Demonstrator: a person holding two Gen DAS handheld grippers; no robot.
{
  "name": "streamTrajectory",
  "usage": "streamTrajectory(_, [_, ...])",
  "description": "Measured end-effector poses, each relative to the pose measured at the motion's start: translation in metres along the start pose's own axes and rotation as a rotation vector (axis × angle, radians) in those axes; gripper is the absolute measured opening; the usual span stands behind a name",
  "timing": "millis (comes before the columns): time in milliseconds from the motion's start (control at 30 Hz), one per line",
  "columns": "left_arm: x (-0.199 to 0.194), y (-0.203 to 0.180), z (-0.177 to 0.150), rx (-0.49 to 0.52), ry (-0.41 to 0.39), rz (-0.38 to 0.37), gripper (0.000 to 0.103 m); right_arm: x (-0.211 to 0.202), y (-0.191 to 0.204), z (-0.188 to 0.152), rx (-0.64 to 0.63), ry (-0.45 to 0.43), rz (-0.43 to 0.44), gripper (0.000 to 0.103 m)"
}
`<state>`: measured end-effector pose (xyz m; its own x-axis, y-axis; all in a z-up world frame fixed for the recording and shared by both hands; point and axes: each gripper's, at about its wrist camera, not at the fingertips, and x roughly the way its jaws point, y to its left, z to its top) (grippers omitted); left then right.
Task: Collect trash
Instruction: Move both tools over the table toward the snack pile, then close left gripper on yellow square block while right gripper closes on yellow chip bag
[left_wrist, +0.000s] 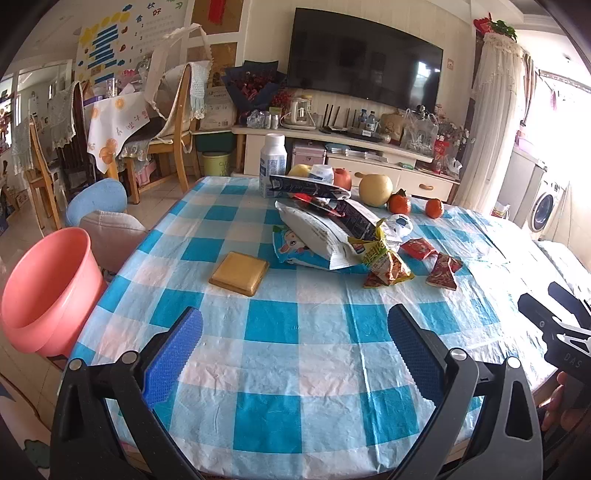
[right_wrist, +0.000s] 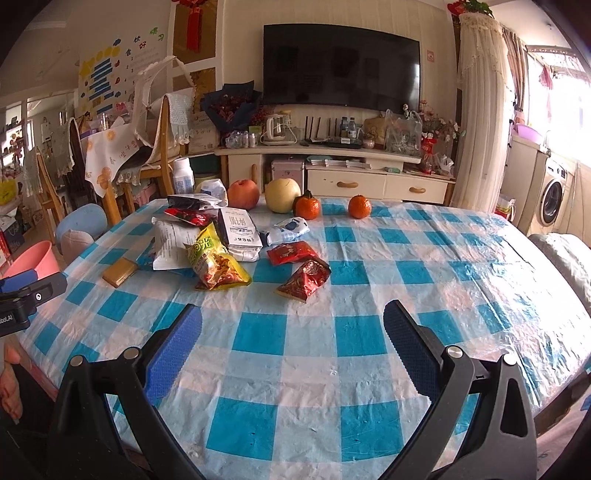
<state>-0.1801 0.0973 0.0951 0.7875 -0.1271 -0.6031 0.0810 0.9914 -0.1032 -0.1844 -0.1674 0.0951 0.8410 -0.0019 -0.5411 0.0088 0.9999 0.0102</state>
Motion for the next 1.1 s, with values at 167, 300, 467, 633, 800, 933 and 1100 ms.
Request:
streamTrajectory(167, [0.02, 0.023, 0.006, -0.027, 0.038, 0.017, 0.099, 0.01, -0.002, 0.001, 0.032, 0.047, 0.072, 0.099])
streamTrajectory(300, [0.038, 0.041, 0.016, -0.04, 0.053, 0.041, 0.099, 0.02, -0.004, 0.005, 0.05, 0.06, 0.117, 0.099])
streamTrajectory(467, [0.068, 0.058, 0.026, -0.02, 0.101, 0.072, 0.099, 0.037, 0.005, 0.01, -0.011, 0.054, 0.163, 0.099])
streamTrajectory(633, [0.099, 0.06, 0.029, 0.04, 0.15, 0.074, 0.099, 0.062, 0.023, 0.015, -0.064, 0.064, 0.218, 0.099])
streamTrajectory(800, [0.127, 0.053, 0.033, 0.092, 0.2, 0.047, 0.099, 0.097, 0.037, 0.021, -0.067, 0.102, 0.266, 0.099])
streamTrajectory(933, [0.149, 0.051, 0.032, 0.134, 0.234, 0.06, 0.099, 0.123, 0.048, 0.025, -0.076, 0.141, 0.301, 0.086])
streamTrajectory(1100, [0.167, 0.054, 0.034, 0.146, 0.265, 0.064, 0.099, 0.147, 0.057, 0.03, -0.083, 0.17, 0.33, 0.081])
